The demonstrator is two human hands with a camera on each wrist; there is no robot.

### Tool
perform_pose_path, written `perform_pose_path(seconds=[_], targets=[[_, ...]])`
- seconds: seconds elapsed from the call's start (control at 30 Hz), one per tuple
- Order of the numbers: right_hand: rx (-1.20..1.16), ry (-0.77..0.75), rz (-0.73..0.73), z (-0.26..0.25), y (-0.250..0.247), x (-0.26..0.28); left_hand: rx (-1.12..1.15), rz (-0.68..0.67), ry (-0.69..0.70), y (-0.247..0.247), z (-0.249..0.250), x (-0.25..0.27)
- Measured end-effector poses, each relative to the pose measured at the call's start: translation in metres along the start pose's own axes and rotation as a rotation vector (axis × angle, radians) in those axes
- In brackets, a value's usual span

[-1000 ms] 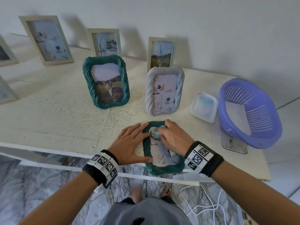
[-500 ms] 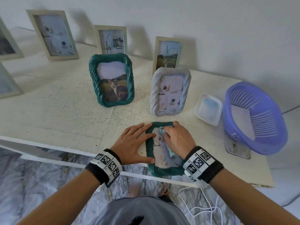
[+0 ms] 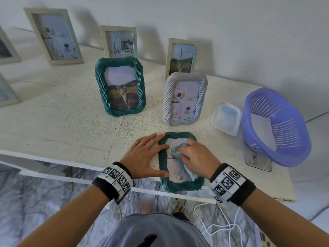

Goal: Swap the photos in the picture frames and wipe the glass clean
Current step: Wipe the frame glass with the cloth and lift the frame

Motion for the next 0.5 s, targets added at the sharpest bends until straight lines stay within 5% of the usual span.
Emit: perform_pose_path(seconds=[0.13, 0.37, 0.5], targets=[[-0.002, -0.107, -0.029, -0.001, 0.006, 0.015, 0.014, 0.005, -0.003, -0.001, -0.001, 0.0], [0.02, 0.071, 0.122, 0.01, -0.002, -0.009, 0.019, 0.009, 0.004, -0.001, 0.0, 0.0], [-0.086, -0.118, -0.011, -0.007, 0.01, 0.02, 0.012, 0.007, 0.002, -0.001, 0.001, -0.001]])
Point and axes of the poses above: each hand's wrist, its own x-axis away from the middle knuckle, its own y-axis out of the palm, z = x × y, the point moved 6 cm from there along -x, towards the middle knuckle, and after that the axes turned 5 degrees about -y, right-handed, at the moved point
